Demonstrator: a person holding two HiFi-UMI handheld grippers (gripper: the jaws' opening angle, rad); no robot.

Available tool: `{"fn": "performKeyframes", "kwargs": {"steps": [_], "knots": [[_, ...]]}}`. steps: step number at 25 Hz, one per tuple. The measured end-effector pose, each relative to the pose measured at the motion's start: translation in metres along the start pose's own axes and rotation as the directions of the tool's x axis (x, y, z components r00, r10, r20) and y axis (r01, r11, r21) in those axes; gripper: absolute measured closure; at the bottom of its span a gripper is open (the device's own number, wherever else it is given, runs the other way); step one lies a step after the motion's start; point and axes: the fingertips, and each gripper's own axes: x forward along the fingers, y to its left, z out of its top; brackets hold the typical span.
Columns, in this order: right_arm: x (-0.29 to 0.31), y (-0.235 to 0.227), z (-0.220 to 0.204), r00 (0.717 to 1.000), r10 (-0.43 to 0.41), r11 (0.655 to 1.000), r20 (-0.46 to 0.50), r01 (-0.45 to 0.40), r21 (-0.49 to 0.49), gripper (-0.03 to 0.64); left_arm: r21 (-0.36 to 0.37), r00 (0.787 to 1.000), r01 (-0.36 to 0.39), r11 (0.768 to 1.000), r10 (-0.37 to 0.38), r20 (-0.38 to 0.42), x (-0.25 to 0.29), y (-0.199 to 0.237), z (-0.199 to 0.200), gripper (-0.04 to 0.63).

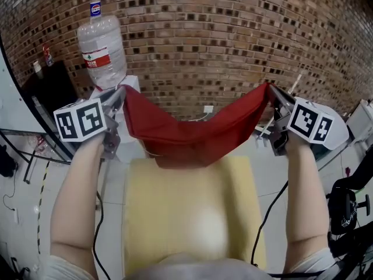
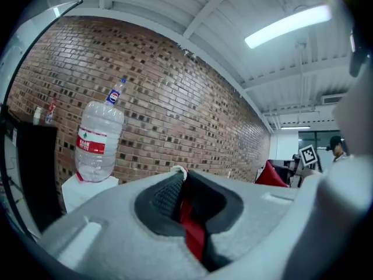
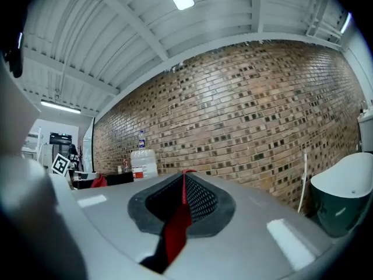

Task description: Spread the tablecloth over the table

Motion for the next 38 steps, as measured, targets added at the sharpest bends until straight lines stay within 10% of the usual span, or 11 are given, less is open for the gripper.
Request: {"fn": "performKeyframes", "kwargs": {"steps": [8,23,38], "knots": [[0.032,-0.015,0.043,0.997,-0.026,0.998,0.071,0.029,-0.047,0.609,0.075,0.992,-0.042,0.996,0.033,0.118,0.01,0.028,0.059,0.581],[0.042,-0.077,-0.084,0.984,-0.134,0.986,-0.121,0.144,0.079,0.609,-0.029,0.995,-0.067,0.997,0.064,-0.078,0.033,0.07,-0.065,0.581],[-0.053,-0.024,-0.076,0.989,-0.123,0.988,-0.087,0.13,0.083,0.609,-0.05,0.997,-0.077,0.996,0.077,-0.001,-0.068,0.042,-0.06,0.581]]}}
